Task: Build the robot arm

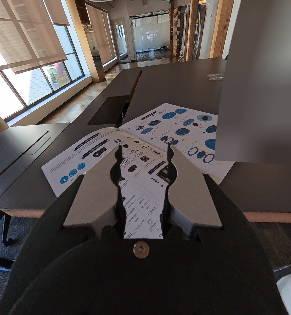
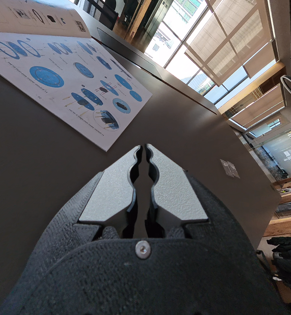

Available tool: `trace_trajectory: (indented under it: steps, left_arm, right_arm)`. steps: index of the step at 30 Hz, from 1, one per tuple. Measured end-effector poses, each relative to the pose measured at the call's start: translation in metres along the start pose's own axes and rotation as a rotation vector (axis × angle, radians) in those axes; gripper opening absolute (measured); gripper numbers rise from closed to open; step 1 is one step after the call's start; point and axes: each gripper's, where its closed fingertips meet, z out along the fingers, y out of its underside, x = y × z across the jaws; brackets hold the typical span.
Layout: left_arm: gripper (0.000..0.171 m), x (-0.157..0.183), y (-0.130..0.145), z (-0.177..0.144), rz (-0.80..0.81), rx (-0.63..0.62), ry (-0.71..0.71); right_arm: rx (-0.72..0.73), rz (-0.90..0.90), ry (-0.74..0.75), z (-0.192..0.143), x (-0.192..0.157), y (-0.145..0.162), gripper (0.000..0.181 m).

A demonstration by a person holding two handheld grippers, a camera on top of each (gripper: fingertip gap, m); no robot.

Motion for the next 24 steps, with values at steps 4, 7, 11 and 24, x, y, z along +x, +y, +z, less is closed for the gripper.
trace_trajectory:
  steps: [4,7,11,24]
  left_arm:
    - [0.051,0.012,0.001,0.004,0.001,0.006,0.036]
    - [0.051,0.028,0.001,0.007,-0.048,0.015,0.089]
    - [0.05,0.06,0.0,0.014,-0.103,0.017,0.193]
    - [0.05,0.089,0.009,0.022,-0.023,-0.066,0.23]
  right_arm:
    - [-0.001,-0.033,0.006,-0.004,-0.001,0.0,0.003]
    - [0.008,-0.031,0.001,-0.006,-0.002,-0.001,0.003]
    - [0.038,-0.028,-0.019,-0.008,-0.006,-0.006,0.003]
    - [0.051,0.0,-0.08,-0.005,-0.016,-0.007,0.004]
